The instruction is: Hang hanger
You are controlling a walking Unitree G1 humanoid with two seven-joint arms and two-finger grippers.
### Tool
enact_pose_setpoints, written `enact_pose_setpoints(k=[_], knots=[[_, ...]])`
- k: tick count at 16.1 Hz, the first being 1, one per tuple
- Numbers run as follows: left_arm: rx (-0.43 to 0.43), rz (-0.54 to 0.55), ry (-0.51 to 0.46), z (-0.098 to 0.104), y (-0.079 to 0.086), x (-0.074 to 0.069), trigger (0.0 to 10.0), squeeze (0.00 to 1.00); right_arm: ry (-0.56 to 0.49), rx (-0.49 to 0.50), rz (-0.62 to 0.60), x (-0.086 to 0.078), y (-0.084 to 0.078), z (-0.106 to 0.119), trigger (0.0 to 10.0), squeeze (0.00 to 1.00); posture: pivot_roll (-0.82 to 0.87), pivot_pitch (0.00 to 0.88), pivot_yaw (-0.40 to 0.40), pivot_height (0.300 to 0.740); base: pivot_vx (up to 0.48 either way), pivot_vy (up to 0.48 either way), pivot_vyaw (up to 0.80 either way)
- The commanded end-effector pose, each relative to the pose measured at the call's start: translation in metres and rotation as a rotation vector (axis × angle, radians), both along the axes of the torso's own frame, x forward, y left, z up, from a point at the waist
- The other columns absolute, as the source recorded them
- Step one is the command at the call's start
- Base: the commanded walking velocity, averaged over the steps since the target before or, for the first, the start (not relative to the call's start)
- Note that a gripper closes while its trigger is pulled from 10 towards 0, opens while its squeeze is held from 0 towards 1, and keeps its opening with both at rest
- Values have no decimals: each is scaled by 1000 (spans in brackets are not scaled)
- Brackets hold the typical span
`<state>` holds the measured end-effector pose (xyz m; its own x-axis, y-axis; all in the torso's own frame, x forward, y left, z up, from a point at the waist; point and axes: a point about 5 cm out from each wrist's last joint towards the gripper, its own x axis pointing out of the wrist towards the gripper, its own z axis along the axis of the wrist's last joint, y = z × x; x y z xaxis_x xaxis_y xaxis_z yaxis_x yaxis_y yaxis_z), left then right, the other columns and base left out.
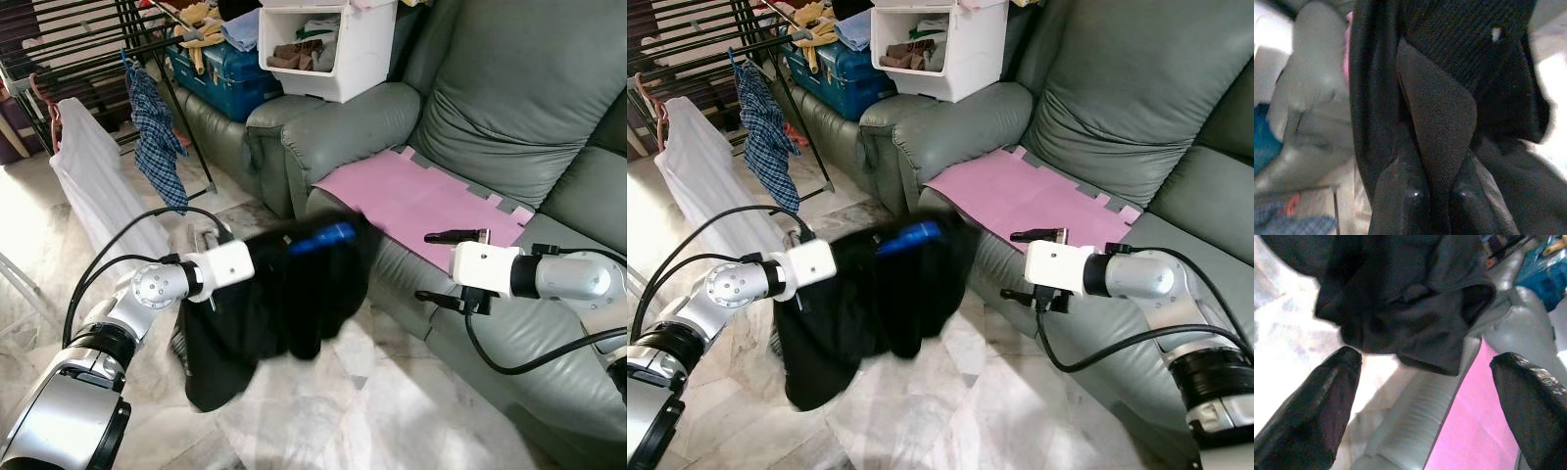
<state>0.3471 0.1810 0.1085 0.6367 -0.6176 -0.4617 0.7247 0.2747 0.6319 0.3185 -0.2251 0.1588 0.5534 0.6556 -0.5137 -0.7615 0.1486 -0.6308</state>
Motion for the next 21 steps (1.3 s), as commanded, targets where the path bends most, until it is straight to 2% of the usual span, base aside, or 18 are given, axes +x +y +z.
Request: enact_pose_setpoints(k=[1,2,3,10,11,12,13,16,21], knots=[[-16,-65,-43,13,-3,1,0,0,-31,-22,20,4,4,3,10000,196,-167,0,57,740,0,0,0],[-2,-98,-45,13,-4,-1,0,0,-35,-31,20,6,4,2,10000,196,-164,0,57,740,0,0,0],[6,-144,-50,12,-6,-5,0,0,-54,-30,11,11,6,1,10000,0,-161,0,56,740,0,0,0],[-72,-245,-85,23,-21,-7,0,0,17,40,-19,24,26,-24,10000,0,-150,0,51,740,0,0,0],[-80,-259,-93,25,-23,-7,0,0,32,36,-17,24,28,-28,9451,0,-148,0,50,740,0,0,0],[-87,-274,-96,26,-25,-7,0,0,44,32,-8,25,33,-32,2863,0,-147,0,52,740,0,0,0],[-93,-292,-95,27,-27,-8,0,0,58,32,15,24,38,-35,0,0,-144,0,52,740,0,0,0],[-96,-296,-94,26,-27,-10,0,0,104,45,47,24,45,-38,0,0,-140,0,46,740,0,0,0],[-99,-279,-81,23,-23,-11,0,0,125,50,41,24,43,-39,0,0,-147,0,47,740,0,0,0]])
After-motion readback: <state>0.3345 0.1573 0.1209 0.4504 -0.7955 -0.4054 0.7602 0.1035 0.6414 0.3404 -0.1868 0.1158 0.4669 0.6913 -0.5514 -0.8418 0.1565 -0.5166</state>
